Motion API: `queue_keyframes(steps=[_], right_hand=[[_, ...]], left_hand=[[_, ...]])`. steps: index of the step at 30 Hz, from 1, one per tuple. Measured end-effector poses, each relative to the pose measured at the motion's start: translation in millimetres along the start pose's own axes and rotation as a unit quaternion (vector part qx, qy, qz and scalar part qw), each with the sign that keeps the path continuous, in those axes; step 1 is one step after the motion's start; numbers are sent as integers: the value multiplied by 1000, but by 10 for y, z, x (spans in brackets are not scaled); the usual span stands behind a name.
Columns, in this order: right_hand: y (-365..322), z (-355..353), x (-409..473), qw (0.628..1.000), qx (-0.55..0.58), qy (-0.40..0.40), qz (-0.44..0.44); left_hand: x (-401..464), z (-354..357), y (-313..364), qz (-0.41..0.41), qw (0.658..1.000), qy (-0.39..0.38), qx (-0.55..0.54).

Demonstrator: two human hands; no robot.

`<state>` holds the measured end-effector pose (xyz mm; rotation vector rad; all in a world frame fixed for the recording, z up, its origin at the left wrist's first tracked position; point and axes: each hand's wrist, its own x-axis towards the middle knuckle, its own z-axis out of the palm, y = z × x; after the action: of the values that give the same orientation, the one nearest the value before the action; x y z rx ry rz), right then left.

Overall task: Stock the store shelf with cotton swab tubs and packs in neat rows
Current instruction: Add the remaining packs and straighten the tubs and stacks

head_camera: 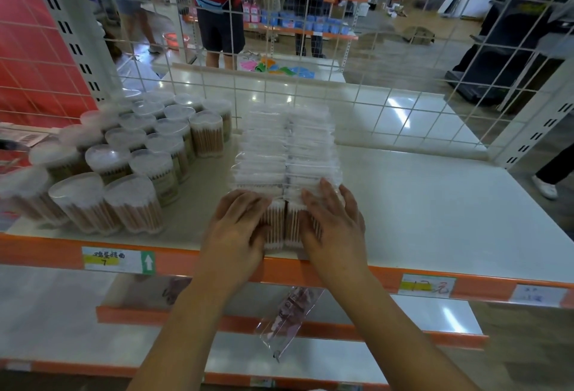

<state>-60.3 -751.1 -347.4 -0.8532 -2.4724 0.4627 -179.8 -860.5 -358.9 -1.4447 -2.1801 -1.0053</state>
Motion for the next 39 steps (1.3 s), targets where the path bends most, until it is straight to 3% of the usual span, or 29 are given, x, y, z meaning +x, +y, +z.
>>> queue_keyframes(steps=[5,10,20,30,39], right_hand=[[-10,-93,29,997,-36,-66,4],[-27,-152,65,999,-13,-32,-20],[21,-326,13,999,40,-17,-32],[-86,-616,182,993,11,-84,-82],[-522,-444,167,992,11,-84,-90]], left_hand=[[63,-31,52,-9,997,-56,59],[213,-42,150,8,993,-87,84],[288,-28,428,-1,988,-95,123],[400,-197,619,-34,990,-76,118],[281,-510,225,-62,989,-62,121]])
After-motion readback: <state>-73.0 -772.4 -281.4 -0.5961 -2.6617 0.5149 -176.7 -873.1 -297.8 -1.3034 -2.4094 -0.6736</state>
